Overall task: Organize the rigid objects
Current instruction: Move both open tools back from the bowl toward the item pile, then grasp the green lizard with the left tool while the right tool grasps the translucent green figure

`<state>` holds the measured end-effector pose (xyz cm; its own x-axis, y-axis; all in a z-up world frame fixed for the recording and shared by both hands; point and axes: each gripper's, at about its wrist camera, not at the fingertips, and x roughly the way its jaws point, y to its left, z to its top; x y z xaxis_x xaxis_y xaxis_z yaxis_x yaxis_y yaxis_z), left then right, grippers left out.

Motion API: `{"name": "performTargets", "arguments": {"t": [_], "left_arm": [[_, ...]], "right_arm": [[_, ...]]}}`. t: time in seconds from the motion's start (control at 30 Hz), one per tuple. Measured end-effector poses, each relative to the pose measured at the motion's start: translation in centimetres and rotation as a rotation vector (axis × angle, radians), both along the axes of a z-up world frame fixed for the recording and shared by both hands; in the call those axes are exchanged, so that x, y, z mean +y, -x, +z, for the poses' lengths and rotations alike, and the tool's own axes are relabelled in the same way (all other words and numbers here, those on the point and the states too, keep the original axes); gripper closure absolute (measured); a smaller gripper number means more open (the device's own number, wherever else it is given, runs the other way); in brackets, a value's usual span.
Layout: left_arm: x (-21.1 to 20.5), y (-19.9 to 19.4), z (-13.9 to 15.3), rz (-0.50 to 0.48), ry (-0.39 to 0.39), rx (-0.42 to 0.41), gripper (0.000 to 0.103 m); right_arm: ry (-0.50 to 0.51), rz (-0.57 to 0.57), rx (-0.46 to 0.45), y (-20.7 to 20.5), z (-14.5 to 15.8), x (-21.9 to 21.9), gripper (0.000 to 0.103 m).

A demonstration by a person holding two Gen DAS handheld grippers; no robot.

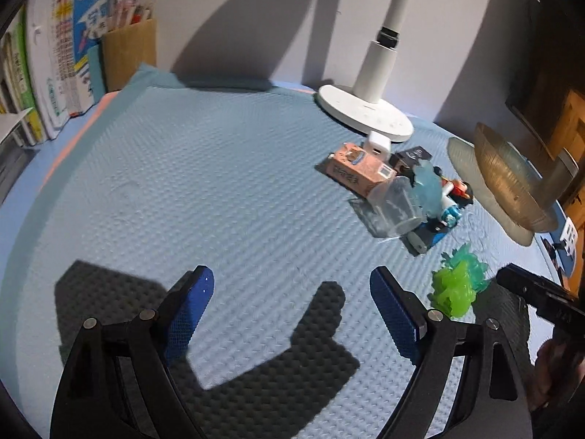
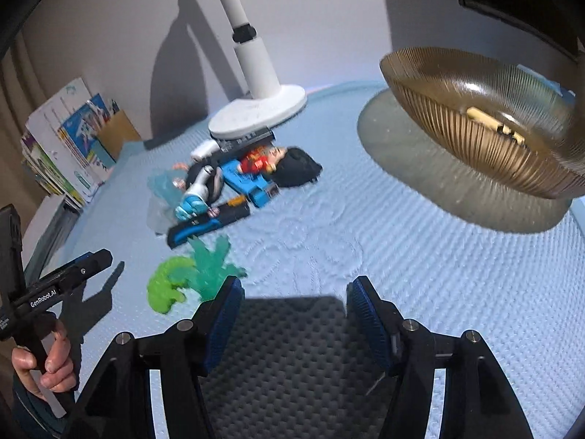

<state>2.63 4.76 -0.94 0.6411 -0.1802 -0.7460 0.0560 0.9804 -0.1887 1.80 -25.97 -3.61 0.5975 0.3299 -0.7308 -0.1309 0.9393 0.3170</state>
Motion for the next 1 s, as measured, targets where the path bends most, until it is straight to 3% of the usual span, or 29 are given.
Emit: {"name": "performTargets", "arguments": {"t": [0.33, 0.43, 0.63, 0.83, 0.9, 1.0], "left_arm": [[-1.5, 0.2, 0.0, -0.072, -0.042, -0.009, 0.018], [-3.6, 1.5, 0.6, -0.215, -0.043, -0.006, 0.027], [-8.8, 2.6, 1.3, -0.39, -0.068, -0.023, 0.028], [-10.4, 0.9, -0.3, -0.435, -0.03, 0.064, 0.03], [-10.9, 0.5, -0.1, -0.438, -0.041, 0.059, 0.04], [-11.3, 0.1, -0.3, -0.445, -0.028, 0.065, 0.045]], "right_arm": [[-0.036, -0.006, 0.001, 0.2, -0.1, -1.0, 0.042], [-0.036, 0.045, 0.017, 0.6, 0.4, -0.1, 0.042], [-0.035, 0.159, -0.017, 1.0, 2.6, 2.3, 0.042], [0.056, 0.226, 0.001, 0.3, 2.0, 4.7, 0.042], [0.027, 0.218, 0.013, 0.0, 1.8, 4.6, 0.042], [0.004, 0.213, 0.026, -0.3, 1.6, 4.4, 0.042]]}}
